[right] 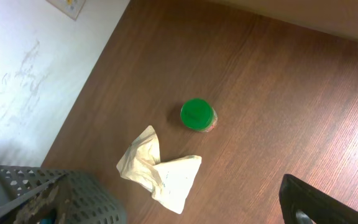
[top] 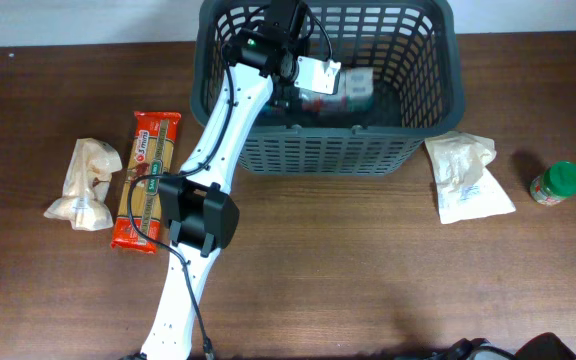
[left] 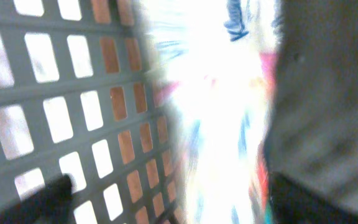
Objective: Pack container
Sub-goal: 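Lift the tissue pack with the left gripper and drop it into the basket, then grasp the San Remo spaghetti packet with the left gripper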
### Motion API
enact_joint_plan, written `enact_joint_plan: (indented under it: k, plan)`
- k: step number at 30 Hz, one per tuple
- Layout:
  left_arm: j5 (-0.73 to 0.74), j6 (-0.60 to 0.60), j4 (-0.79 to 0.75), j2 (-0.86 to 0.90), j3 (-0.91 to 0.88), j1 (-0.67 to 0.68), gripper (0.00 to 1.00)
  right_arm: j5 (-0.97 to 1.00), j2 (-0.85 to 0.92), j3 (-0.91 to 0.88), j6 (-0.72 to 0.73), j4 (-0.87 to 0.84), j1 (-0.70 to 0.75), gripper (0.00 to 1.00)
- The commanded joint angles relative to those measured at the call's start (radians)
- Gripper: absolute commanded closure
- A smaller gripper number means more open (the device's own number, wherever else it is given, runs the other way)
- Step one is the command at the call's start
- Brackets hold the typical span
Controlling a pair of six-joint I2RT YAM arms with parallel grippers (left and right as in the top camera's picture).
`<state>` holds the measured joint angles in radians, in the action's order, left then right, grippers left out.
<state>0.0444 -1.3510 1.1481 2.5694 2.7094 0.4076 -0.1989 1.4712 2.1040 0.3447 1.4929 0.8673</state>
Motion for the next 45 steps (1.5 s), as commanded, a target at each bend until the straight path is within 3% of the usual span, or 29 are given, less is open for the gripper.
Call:
enact_joint_plan:
  k: [1, 6, 8, 15, 20, 22, 33, 38, 45]
  plan:
    - [0.114, 0.19, -0.003, -0.121, 0.022, -0.006, 0.01, 0.013, 0.0, 0.007, 0.008, 0.0, 0.005, 0.01]
    - [0.203, 0.442, 0.024, -0.353, 0.022, -0.027, 0.01, 0.013, 0.0, 0.007, 0.008, 0.0, 0.005, 0.01]
    - [0.203, 0.465, 0.068, -0.422, 0.022, -0.034, 0.01, 0.013, 0.0, 0.007, 0.008, 0.0, 0.005, 0.01]
    - [0.197, 0.492, 0.429, -0.638, 0.022, -0.152, 0.01, 0.013, 0.0, 0.007, 0.008, 0.0, 0.005, 0.01]
    - [0.118, 0.886, 0.499, -0.599, -0.012, -0.36, 0.01, 0.013, 0.0, 0.007, 0.008, 0.0, 0.005, 0.01]
    - [0.115, 1.061, 0.525, -0.525, -0.113, -0.516, 0.01, 0.013, 0.0, 0.007, 0.008, 0.0, 0.005, 0.01]
    - [0.123, 1.059, 0.376, -0.33, -0.584, -0.563, 0.01, 0.013, 0.0, 0.007, 0.008, 0.0, 0.005, 0.01]
    - [-0.026, 1.156, 0.33, -0.294, -0.671, -0.563, 0.01, 0.013, 0.0, 0.007, 0.008, 0.0, 0.005, 0.01]
    - [-0.045, 1.155, 0.23, -0.29, -0.767, -0.563, 0.01, 0.013, 0.0, 0.007, 0.008, 0.0, 0.005, 0.01]
